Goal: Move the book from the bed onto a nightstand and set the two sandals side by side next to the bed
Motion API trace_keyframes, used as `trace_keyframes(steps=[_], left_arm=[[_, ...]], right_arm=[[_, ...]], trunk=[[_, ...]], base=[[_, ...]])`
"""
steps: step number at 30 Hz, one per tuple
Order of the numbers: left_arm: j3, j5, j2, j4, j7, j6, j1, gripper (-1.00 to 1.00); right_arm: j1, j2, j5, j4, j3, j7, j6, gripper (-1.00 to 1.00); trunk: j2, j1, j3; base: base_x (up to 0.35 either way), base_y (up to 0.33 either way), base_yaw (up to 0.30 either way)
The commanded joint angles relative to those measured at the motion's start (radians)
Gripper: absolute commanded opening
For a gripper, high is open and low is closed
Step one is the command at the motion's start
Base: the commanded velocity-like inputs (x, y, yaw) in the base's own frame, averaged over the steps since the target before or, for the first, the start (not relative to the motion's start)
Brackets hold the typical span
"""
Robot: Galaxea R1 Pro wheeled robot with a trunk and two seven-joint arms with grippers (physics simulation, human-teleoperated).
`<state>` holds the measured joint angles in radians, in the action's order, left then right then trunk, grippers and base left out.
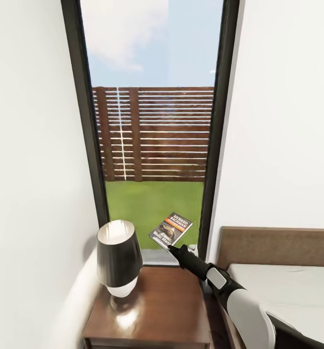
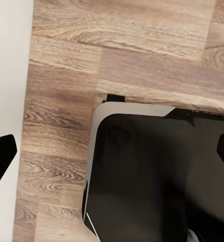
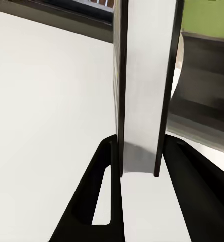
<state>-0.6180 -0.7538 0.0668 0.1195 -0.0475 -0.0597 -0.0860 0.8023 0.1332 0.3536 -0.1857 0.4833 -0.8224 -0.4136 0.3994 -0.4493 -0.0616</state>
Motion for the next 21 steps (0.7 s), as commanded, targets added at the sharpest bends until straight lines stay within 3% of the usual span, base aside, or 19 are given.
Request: trace_keyframes(steps=[1, 21], left_arm=[[-0.008, -0.006, 0.001, 0.002, -0.005, -0.002, 0.000, 1.00], [-0.008, -0.008, 0.001, 0.001, -0.005, 0.000, 0.000, 1.00]], right_arm=[[0.000, 0.000, 0.007, -0.001, 0.001, 0.000, -0.008, -1.00], [0.000, 0.000, 0.008, 0.002, 0.004, 0.013, -0.020, -1.00]], trunk=[[0.001, -0.001, 0.000], [0.001, -0.001, 0.000]], base=[[0.155, 0.024, 0.000], [0.034, 0.005, 0.000]])
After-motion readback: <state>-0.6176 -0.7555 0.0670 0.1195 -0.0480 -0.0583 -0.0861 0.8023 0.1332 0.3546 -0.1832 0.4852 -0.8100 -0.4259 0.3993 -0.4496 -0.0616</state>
